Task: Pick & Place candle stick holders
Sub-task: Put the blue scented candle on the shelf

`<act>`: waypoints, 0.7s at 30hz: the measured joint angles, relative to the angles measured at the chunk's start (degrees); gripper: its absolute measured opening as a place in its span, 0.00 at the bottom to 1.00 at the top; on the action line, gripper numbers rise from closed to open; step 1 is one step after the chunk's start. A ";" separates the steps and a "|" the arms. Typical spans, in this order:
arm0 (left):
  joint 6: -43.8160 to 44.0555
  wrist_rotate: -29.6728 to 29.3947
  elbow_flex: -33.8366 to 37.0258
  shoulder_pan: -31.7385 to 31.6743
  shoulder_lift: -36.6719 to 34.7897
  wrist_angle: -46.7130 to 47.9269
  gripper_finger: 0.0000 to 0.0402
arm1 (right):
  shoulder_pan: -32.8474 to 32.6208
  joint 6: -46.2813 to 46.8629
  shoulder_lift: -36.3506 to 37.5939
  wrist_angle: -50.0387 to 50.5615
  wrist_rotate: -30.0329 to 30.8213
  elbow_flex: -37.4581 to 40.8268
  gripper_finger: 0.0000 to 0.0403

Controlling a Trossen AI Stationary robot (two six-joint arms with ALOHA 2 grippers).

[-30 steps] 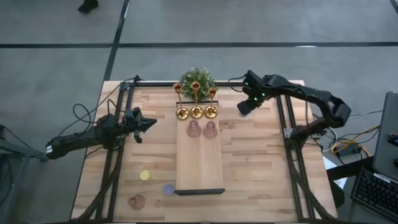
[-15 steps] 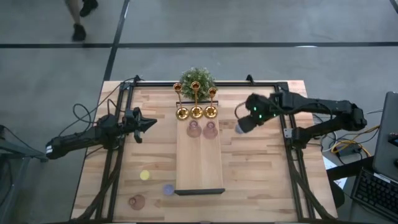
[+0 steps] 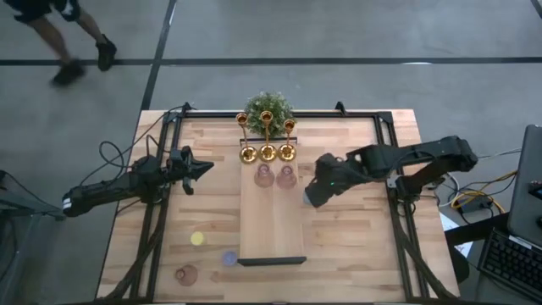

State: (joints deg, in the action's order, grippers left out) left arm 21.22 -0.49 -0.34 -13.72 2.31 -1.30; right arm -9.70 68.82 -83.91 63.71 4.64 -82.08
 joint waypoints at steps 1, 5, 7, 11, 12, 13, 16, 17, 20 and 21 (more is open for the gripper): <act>-0.01 0.00 0.00 -0.01 0.00 0.01 0.02 | -0.35 -0.02 -1.78 0.99 0.06 -1.90 0.02; 0.01 -0.01 0.00 -0.02 0.00 0.00 0.02 | -1.26 -0.22 -8.29 3.51 0.11 -9.59 0.02; -0.01 -0.02 0.00 0.00 0.00 0.00 0.02 | -1.64 -0.66 -11.06 4.38 0.11 -13.05 0.02; 0.00 0.00 0.00 0.00 0.00 0.00 0.02 | -2.08 -1.18 -15.98 8.16 0.16 -19.46 0.02; 0.00 0.00 0.00 0.00 0.00 0.00 0.02 | -2.15 -1.23 -17.22 9.24 0.19 -20.97 0.02; 0.00 -0.01 0.00 0.00 0.00 0.00 0.02 | -2.30 -1.27 -18.35 10.01 0.33 -22.44 0.02; -0.01 -0.02 0.00 0.00 0.00 0.00 0.02 | -2.75 -2.02 -21.28 12.35 1.58 -26.81 0.02; 0.00 -0.01 0.00 0.00 0.00 0.00 0.02 | -2.75 -2.34 -22.21 12.93 1.82 -28.23 0.02; 0.01 -0.02 0.00 -0.02 0.00 0.00 0.02 | -2.72 -3.60 -25.24 15.52 2.74 -31.76 0.02; 0.00 -0.02 0.00 -0.02 0.00 0.00 0.02 | -2.67 -3.95 -26.07 16.21 2.84 -32.77 0.02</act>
State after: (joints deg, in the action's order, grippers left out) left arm 21.22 -0.51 -0.34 -13.74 2.31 -1.30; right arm -12.37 64.87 -109.97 79.91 7.48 -114.85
